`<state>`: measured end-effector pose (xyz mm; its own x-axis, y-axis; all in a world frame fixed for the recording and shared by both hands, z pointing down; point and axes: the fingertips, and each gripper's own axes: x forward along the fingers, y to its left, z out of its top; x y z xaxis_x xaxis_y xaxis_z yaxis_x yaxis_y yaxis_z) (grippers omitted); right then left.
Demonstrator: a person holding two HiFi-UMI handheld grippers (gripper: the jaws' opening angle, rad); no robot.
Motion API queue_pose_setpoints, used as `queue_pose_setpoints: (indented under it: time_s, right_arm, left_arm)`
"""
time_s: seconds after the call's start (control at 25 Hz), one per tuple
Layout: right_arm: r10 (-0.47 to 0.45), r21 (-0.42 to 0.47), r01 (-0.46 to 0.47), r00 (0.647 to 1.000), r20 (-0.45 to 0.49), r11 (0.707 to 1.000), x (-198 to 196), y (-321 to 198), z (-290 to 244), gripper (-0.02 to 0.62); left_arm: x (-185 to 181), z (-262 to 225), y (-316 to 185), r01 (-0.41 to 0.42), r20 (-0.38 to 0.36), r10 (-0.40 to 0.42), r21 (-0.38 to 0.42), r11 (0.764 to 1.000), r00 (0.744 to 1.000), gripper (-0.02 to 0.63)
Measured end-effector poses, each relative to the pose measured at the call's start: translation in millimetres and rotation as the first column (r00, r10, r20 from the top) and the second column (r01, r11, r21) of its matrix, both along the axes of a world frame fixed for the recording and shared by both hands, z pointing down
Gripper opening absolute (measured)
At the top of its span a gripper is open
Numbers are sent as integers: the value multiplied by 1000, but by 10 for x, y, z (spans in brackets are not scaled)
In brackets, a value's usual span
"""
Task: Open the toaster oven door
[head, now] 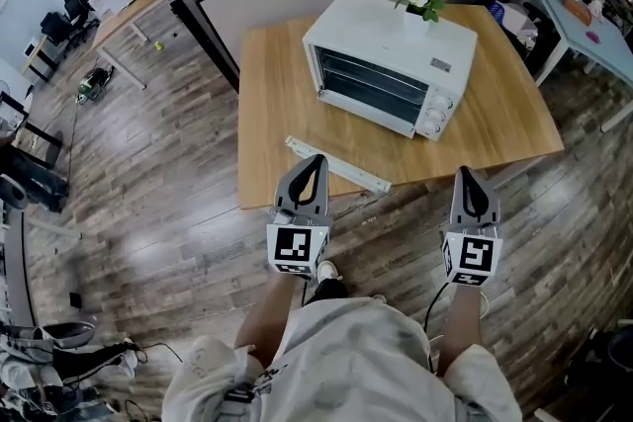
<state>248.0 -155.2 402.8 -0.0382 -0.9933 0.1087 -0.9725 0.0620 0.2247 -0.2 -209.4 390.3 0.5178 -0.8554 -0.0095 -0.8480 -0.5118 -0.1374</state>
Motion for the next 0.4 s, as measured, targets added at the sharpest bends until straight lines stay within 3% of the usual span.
queue_pose_setpoints:
  time_s: [0.4]
  right_arm:
    - [-2,-3,2,1000,7,1000,38,23,1,21]
  left_arm:
    - [-3,16,45,11,8,-11,-7,1000,1000,14]
